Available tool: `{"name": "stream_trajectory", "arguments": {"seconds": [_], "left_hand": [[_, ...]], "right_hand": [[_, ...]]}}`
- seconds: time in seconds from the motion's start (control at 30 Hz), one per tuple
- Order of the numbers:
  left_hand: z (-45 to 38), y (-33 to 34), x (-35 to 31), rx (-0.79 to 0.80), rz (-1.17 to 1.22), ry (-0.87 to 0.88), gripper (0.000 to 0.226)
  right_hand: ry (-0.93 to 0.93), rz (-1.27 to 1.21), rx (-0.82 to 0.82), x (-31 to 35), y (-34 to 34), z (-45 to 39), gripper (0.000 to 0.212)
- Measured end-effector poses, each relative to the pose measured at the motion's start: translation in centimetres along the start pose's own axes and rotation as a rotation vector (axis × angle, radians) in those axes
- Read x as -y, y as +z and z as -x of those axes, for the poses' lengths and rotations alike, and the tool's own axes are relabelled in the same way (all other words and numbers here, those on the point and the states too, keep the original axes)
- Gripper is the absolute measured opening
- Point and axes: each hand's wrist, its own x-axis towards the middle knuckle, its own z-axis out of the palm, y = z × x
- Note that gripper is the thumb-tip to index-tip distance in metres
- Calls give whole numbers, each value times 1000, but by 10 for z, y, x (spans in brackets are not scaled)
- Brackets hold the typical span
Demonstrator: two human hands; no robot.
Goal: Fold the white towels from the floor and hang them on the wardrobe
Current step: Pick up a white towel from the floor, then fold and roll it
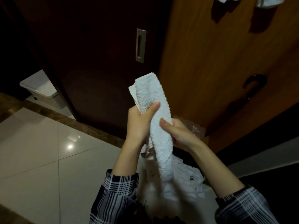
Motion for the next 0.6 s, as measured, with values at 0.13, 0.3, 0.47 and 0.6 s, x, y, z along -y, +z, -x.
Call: {"name": "stream_trajectory", "arguments": {"seconds": [0.13,0.3,0.47,0.6], "left_hand": [[0,-7,3,-131,126,-69,8],[-8,-27,10,-344,330,-189,12],[-13,-54,22,-513,557,-306,32],[-14,-69,28,-538,654,-372,19]], "right_hand": [[129,69,5,-13,3,6,86],[289,197,13,-29,-3,17,84],[281,44,-85,-43,-12,30,41],[227,13,-153,-40,-21,33,47]]}}
